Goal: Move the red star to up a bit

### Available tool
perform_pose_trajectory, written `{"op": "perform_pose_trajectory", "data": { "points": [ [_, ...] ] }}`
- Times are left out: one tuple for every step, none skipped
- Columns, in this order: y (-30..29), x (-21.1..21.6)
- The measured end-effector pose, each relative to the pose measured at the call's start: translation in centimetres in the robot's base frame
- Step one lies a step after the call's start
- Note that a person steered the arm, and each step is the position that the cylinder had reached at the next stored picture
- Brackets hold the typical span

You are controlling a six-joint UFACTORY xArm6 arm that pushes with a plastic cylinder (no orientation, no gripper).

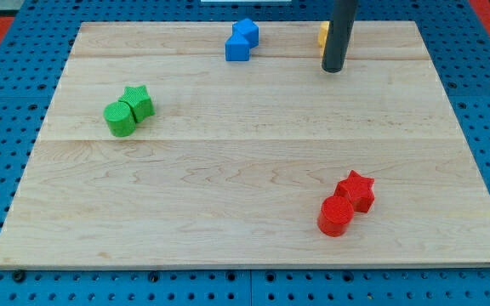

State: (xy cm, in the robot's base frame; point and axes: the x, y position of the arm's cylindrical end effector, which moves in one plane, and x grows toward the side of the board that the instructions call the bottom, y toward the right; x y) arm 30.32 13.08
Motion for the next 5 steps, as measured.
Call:
{"op": "perform_pose_trajectory", "data": {
  "points": [
    [0.0,0.0],
    [0.4,0.2],
    [0.4,0.2],
    [1.8,0.4],
    [8.2,-5.1]
  ]
}}
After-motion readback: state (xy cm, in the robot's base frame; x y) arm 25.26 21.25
